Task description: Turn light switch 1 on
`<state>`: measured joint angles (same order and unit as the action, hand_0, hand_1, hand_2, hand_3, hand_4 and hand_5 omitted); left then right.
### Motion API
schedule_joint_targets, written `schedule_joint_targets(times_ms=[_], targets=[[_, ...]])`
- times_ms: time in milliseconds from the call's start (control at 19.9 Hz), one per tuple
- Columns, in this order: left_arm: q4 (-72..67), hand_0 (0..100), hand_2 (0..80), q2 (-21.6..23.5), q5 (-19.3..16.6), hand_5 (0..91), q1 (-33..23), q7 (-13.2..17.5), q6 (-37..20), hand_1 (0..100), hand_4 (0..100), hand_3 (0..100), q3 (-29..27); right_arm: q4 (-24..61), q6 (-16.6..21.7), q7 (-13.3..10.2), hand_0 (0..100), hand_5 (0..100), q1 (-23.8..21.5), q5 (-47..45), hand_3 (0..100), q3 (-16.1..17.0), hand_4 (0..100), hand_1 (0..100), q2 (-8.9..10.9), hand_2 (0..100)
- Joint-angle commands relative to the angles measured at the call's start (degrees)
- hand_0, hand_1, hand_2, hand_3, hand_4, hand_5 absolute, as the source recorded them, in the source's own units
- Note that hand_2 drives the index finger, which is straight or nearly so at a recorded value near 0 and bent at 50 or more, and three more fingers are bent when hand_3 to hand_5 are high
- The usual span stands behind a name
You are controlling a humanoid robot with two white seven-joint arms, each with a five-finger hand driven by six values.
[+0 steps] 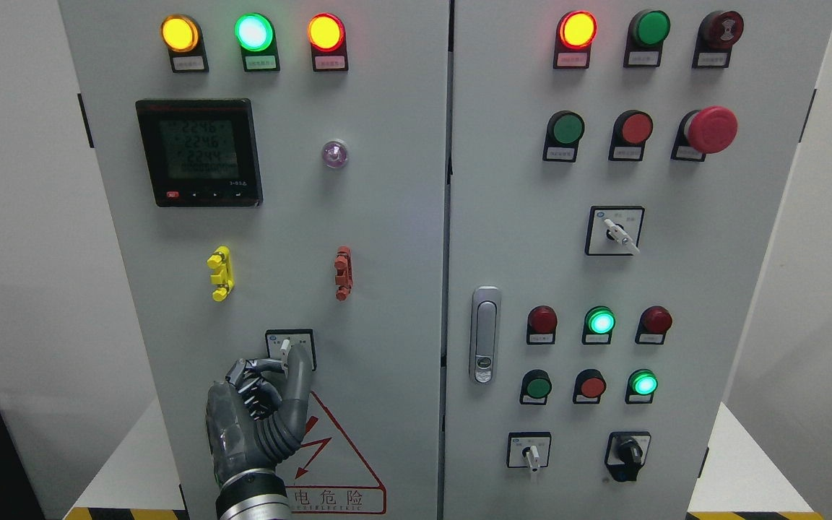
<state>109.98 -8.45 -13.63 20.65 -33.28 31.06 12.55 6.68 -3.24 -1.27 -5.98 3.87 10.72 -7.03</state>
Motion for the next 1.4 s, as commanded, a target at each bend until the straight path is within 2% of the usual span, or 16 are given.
schedule_joint_targets(times_ms=[0, 1353], targets=[[0.0, 28, 58.6, 0.0, 0.0, 86.6, 0.0, 0.1, -0.1, 43, 99, 100, 0.0, 0.0, 0.0, 0.0, 0, 0, 0.0, 0.0, 0, 0.0, 0, 0, 0.0, 0], [-0.6, 44, 58.4, 0.0, 0.0, 87.4, 0.1, 0.1, -0.1, 40, 99, 100, 0.5, 0.0, 0.0, 0.0, 0, 0, 0.0, 0.0, 0, 0.0, 0, 0, 0.0, 0]])
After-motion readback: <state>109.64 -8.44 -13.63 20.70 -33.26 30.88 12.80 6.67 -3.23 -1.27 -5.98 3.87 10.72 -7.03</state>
